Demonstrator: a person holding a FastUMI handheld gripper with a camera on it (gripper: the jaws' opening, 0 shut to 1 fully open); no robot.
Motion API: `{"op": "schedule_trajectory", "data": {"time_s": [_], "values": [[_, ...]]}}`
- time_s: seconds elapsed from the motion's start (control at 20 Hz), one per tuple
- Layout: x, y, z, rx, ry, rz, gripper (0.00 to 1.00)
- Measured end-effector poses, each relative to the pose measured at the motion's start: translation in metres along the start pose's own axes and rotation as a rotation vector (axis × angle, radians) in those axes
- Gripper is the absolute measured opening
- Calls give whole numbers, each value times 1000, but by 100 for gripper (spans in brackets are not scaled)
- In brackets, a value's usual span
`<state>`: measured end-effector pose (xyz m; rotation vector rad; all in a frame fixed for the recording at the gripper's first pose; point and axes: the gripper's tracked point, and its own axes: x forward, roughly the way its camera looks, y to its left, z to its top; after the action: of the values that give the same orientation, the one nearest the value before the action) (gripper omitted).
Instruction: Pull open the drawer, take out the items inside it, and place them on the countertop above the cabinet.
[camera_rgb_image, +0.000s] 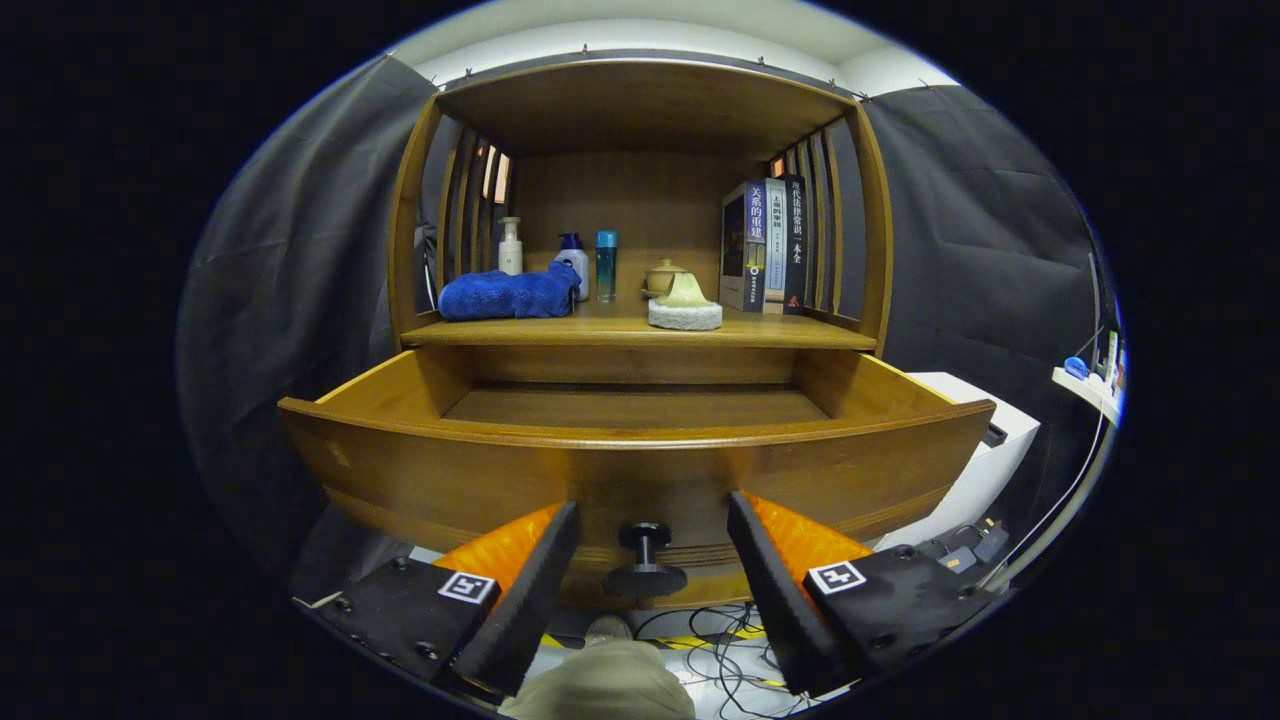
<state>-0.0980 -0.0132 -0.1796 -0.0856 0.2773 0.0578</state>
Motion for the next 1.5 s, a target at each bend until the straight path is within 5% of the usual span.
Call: {"op": "schedule_trajectory", "data": {"time_s": [1.5], "values": [[143,1,43,-1,19,2,98]]}}
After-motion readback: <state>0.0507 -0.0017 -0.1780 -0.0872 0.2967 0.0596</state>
